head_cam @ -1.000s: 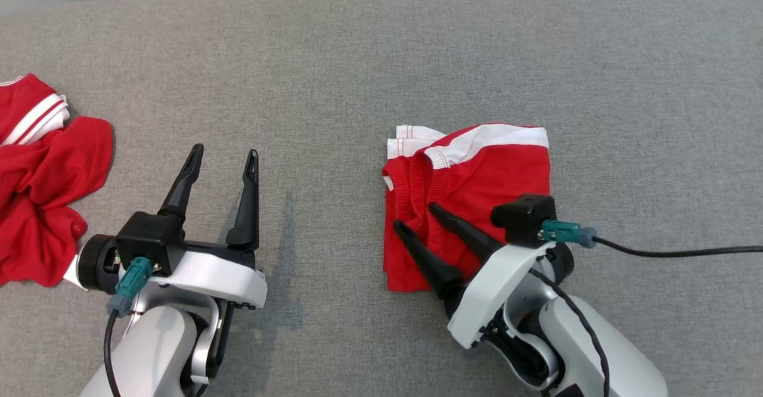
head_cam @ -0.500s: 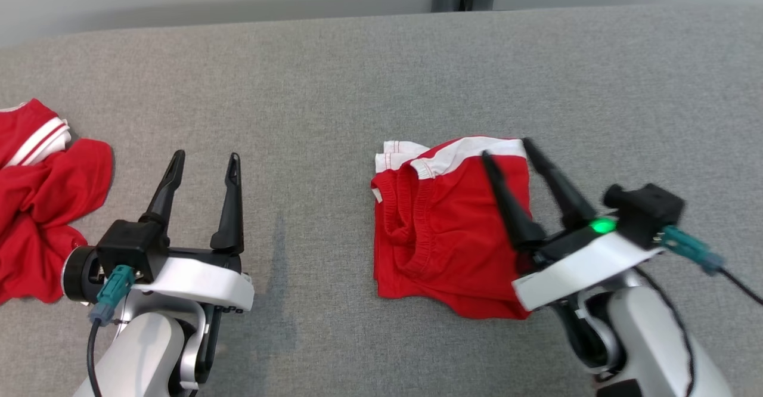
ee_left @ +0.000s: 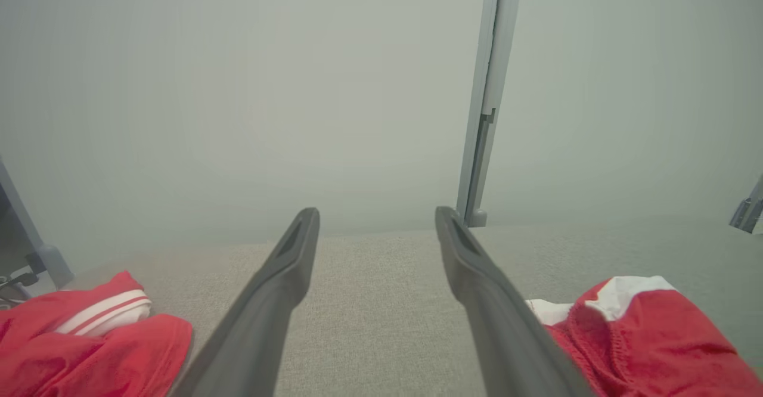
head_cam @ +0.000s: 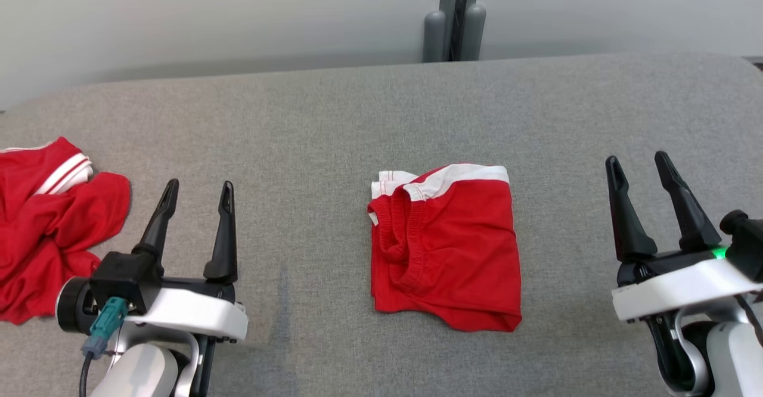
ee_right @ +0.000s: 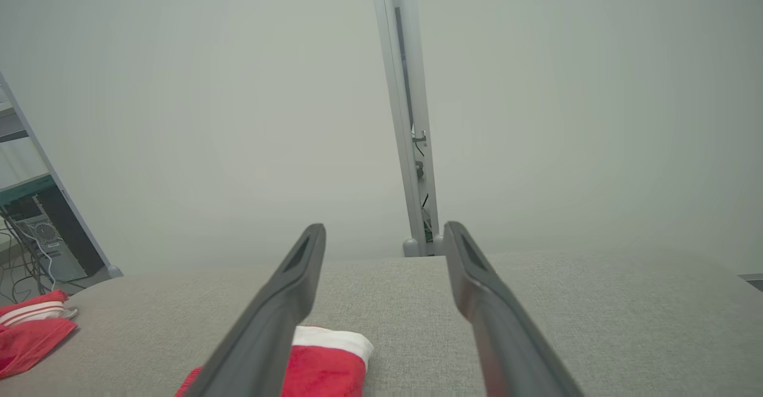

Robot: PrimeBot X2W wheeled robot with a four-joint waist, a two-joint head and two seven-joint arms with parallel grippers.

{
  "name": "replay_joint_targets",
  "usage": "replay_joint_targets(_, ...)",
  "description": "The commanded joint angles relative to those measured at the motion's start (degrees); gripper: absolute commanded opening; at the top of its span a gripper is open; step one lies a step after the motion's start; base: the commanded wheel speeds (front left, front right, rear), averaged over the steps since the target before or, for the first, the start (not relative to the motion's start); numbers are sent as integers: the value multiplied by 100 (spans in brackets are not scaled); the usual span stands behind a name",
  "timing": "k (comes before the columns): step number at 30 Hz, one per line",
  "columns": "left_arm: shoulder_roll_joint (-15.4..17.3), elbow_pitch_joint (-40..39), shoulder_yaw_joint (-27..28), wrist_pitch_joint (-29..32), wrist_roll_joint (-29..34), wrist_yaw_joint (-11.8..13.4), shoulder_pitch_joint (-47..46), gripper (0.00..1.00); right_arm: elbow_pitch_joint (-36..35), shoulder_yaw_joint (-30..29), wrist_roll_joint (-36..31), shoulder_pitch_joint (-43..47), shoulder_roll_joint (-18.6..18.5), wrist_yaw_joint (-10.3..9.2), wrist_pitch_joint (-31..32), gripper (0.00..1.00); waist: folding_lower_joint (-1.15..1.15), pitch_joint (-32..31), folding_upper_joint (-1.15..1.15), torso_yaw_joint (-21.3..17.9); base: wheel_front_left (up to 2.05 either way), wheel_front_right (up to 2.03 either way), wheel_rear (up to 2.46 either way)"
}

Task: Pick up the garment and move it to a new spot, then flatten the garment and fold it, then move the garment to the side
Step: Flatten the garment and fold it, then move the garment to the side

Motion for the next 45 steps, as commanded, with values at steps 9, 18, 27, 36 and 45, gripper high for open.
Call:
replay_joint_targets(9, 119, -30, -53, 33, -29, 77, 418, 100, -23, -183, -207, 511, -19, 3, 195, 100, 0, -517, 0, 22, 0, 0, 0)
replay_joint_targets(18, 185, 42, -66, 80, -144, 74, 664, 100, -31, -369, -275, 946, 28, 3, 355, 100, 0, -810, 0, 89, 0, 0, 0)
replay_joint_targets(27, 237, 116, -55, 118, -180, 95, 648, 100, -36, -375, -321, 985, 64, 2, 457, 100, 0, -849, 0, 104, 0, 0, 0)
replay_joint_targets(36, 256, 141, -74, 152, -193, 119, 587, 100, -16, -327, -348, 912, 67, 2, 492, 100, 0, -843, 0, 106, 0, 0, 0)
replay_joint_targets(45, 255, 115, -123, 155, -149, 67, 424, 100, -65, -333, -388, 846, -26, 3, 574, 100, 0, -722, 0, 218, 0, 0, 0)
